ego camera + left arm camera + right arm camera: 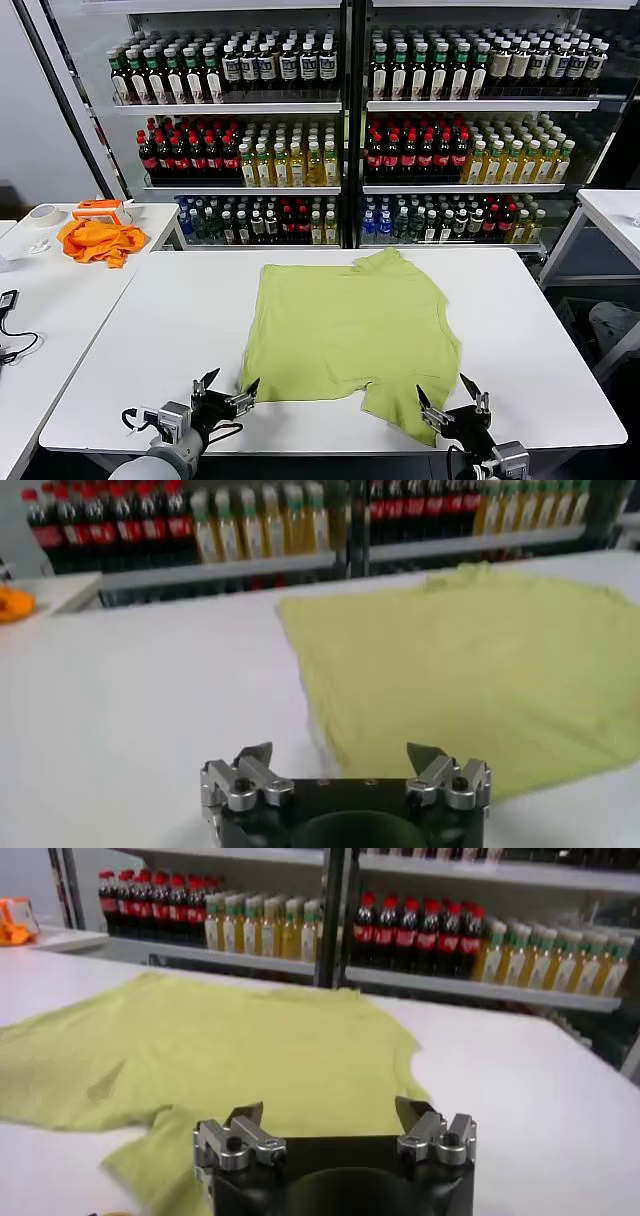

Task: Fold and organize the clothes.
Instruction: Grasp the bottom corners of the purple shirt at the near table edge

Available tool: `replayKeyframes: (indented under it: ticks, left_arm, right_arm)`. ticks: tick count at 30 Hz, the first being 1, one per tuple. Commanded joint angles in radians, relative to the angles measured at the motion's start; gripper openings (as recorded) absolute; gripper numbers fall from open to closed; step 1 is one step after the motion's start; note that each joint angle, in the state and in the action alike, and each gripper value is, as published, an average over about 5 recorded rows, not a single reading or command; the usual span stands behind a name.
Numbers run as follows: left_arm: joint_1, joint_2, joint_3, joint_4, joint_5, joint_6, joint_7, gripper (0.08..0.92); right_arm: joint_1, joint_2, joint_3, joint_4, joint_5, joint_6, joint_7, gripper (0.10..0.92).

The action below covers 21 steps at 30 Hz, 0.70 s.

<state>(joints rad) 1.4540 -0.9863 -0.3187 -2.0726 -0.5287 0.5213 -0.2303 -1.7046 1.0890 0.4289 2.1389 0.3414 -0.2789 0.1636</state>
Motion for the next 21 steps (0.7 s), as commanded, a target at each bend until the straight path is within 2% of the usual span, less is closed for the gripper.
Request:
replayKeyframes:
  ticks: [1,7,11,21]
  left_arm:
    - [0.012,0.001,0.007,0.008,-0.019,0.046,-0.028,0.822]
    - [0.008,-0.008,0.022,0.016,0.004,0.036,-0.045,0.823]
    - [0.012,-0.013,0.036,0.016,0.009,0.026,-0.054,0.809]
    - [0.012,-0.018,0.054,0.016,0.028,0.019,-0.037,0.533]
  right_arm:
    - [-0.023,0.012,-0.027,-0.014,0.013,-0.006,0.019,0.823]
    - [-0.018,0.017,-0.040,-0.019,0.015,-0.010,0.030,0.811]
    - [-0.018,0.018,-0.049,-0.021,0.029,-0.018,0.041,0.724]
    - [0.002,0.015,-0.060,-0.023,0.092,-0.035,0.049,0.447]
